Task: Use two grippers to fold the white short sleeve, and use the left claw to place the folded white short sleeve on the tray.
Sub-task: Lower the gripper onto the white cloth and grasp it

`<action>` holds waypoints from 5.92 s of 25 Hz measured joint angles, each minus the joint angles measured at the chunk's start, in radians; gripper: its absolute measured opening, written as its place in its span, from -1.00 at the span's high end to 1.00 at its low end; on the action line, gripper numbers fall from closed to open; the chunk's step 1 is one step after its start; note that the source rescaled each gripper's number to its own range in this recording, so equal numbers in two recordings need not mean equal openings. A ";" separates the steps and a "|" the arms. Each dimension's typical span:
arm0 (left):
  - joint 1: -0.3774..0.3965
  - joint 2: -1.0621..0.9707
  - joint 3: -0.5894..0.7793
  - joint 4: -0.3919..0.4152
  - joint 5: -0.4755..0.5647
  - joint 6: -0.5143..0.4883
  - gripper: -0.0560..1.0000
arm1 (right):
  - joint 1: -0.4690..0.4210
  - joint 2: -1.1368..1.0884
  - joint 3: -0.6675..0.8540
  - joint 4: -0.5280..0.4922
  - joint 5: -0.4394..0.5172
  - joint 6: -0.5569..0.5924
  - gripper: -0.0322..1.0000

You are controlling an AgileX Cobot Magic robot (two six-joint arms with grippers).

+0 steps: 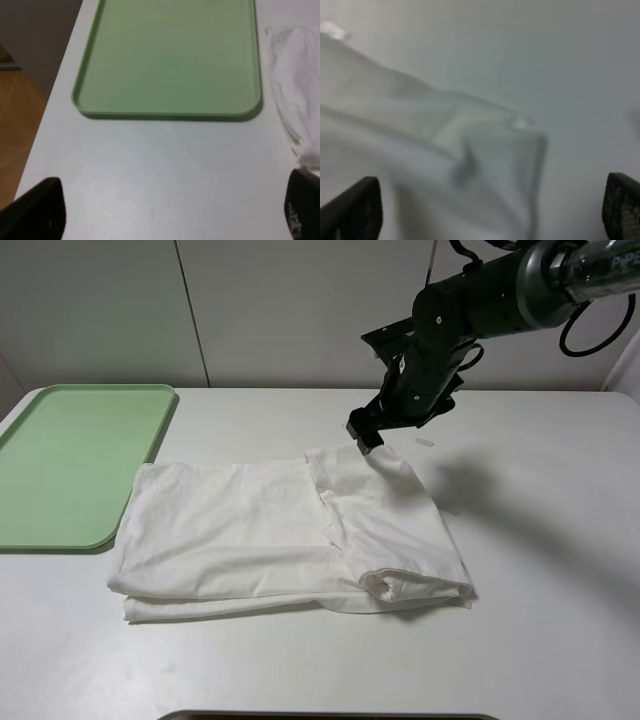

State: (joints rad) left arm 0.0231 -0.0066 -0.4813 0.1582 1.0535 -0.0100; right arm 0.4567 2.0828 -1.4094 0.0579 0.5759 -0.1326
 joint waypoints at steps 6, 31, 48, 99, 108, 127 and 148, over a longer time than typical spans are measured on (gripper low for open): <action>0.000 0.000 0.000 0.000 0.000 0.000 -0.74 | 0.000 -0.073 0.000 -0.274 0.057 0.231 -0.91; 0.000 0.000 0.000 0.000 0.000 0.000 -0.74 | -0.444 -0.854 0.307 -0.278 0.396 0.238 -1.00; 0.000 0.000 0.000 0.000 0.000 0.000 -0.74 | -0.502 -1.820 0.421 -0.214 0.448 0.106 -1.00; 0.000 0.000 0.000 0.000 -0.001 0.000 -0.74 | -0.502 -2.091 0.908 -0.034 0.450 -0.005 -1.00; 0.000 0.000 0.000 0.000 -0.001 0.000 -0.74 | -0.502 -2.091 0.908 -0.034 0.450 -0.005 -1.00; 0.000 0.000 0.000 -0.001 -0.001 0.000 -0.74 | -0.502 -2.091 0.908 -0.034 0.450 -0.005 -1.00; -0.199 0.000 -0.002 -0.041 -0.004 -0.017 -0.72 | -0.502 -2.091 0.908 -0.034 0.450 -0.005 -1.00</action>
State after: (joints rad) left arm -0.1756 -0.0066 -0.4838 0.1169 1.0494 -0.0265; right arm -0.0458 -0.0086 -0.5009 0.0240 1.0258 -0.1379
